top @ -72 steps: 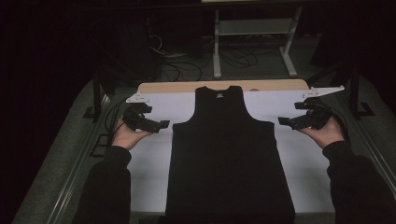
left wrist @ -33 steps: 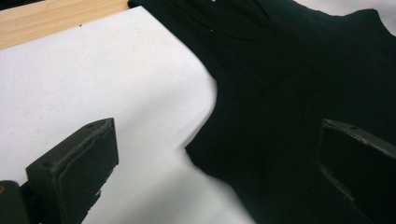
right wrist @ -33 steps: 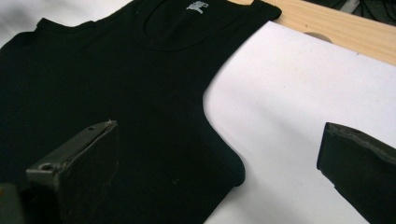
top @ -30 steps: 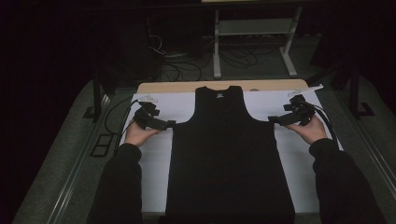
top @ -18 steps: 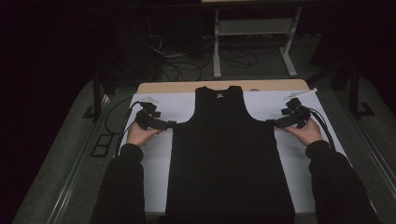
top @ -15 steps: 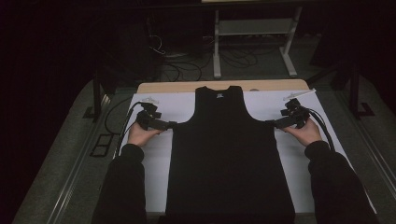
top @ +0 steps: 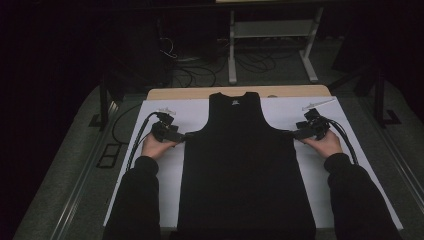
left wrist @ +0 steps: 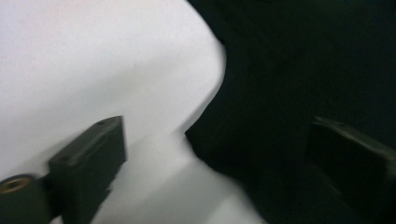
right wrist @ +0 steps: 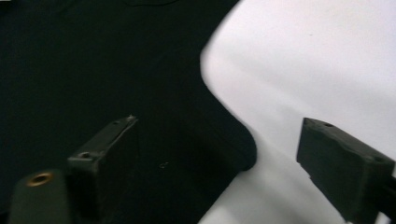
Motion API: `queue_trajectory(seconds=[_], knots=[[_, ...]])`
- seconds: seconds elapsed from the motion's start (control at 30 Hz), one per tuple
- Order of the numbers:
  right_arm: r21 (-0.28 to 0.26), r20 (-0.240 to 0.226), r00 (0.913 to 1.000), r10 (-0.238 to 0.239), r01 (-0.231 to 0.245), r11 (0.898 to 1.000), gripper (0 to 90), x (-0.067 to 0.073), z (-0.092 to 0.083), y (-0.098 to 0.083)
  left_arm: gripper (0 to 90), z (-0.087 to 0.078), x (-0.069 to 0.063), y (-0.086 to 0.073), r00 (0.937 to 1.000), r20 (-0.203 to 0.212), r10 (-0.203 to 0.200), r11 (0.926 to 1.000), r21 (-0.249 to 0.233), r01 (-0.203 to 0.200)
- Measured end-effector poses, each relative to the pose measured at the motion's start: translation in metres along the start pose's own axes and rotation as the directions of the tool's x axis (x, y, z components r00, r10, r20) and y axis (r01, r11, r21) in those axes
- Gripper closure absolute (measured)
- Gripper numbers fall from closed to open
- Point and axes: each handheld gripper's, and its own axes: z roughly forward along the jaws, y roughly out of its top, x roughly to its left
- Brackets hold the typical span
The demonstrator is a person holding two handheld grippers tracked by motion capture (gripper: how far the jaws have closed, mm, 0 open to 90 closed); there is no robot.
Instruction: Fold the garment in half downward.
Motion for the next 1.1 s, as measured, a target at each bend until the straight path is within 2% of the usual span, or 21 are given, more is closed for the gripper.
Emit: queue_trajectory(seconds=[0.13, 0.17, 0.23, 0.3, 0.4, 0.43, 0.63, 0.77, 0.87, 0.97, 1.03, 1.07, 1.1], knots=[[0.009, -0.003, 1.0, 0.0, 0.0, 1.0, 16.3, 0.0, 0.002, 0.0, 13.7, 0.001, 0.0, -0.001, 1.0, 0.003, -0.006, 0.9999, 0.011, 0.006], [0.011, -0.002, 1.0, 0.003, -0.003, 1.0, 17.8, 0.0, 0.003, -0.001, 14.9, 0.002, 0.001, -0.002, 1.0, 0.006, 0.0, 0.9997, 0.026, 0.0], [0.012, -0.002, 1.0, 0.006, -0.006, 1.0, 20.2, 0.0, 0.003, -0.001, 19.3, 0.002, 0.001, -0.002, 1.0, -0.001, 0.003, 0.9997, 0.024, -0.003], [0.018, 0.004, 0.9999, 0.009, -0.009, 1.0, 26.7, 0.0, 0.006, -0.001, 23.3, 0.001, 0.001, -0.002, 1.0, 0.007, -0.001, 0.9999, 0.016, 0.001], [0.021, 0.006, 1.0, 0.008, -0.008, 1.0, 30.0, 0.0, 0.007, -0.001, 29.9, 0.002, 0.001, -0.002, 1.0, 0.006, -0.002, 0.9999, 0.015, 0.001], [0.023, 0.011, 0.9999, 0.008, -0.009, 1.0, 33.7, 0.0, 0.008, -0.001, 29.9, 0.001, 0.001, -0.002, 1.0, 0.001, 0.001, 0.9999, 0.015, -0.001], [0.039, 0.043, 0.999, 0.015, -0.017, 0.999, 50.7, 0.002, 0.012, -0.002, 49.8, 0.001, 0.0, -0.002, 0.9998, -0.005, 0.02, 0.9995, 0.025, -0.02], [0.047, 0.06, 0.9982, 0.008, -0.011, 0.999, 60.3, 0.002, 0.013, -0.003, 59.4, 0.002, -0.001, -0.003, 0.9993, -0.008, 0.037, 0.9992, 0.018, -0.037], [0.053, 0.052, 0.9986, -0.005, 0.002, 0.999, 74.5, 0.003, 0.013, -0.003, 62.0, 0.003, -0.002, -0.004, 0.9992, -0.01, 0.039, 0.9991, 0.015, -0.039], [0.065, 0.055, 0.9985, -0.007, 0.003, 0.998, 80.0, 0.004, 0.014, -0.002, 68.4, 0.004, -0.003, -0.004, 0.9992, -0.011, 0.039, 0.9992, 0.005, -0.039], [0.065, 0.05, 0.9987, 0.004, -0.007, 0.998, 80.9, 0.004, 0.013, -0.003, 73.5, 0.005, -0.003, -0.005, 0.9983, -0.019, 0.056, 0.9984, 0.005, -0.056], [0.063, 0.043, 0.999, 0.012, -0.014, 0.998, 81.2, 0.004, 0.013, -0.003, 75.3, 0.006, -0.004, -0.005, 0.9984, -0.023, 0.051, 0.9987, -0.006, -0.052], [0.061, 0.034, 0.9992, 0.021, -0.023, 0.998, 81.5, 0.003, 0.013, -0.003, 77.0, 0.006, -0.004, -0.005, 0.9971, -0.032, 0.068, 0.9977, 0.001, -0.068]])
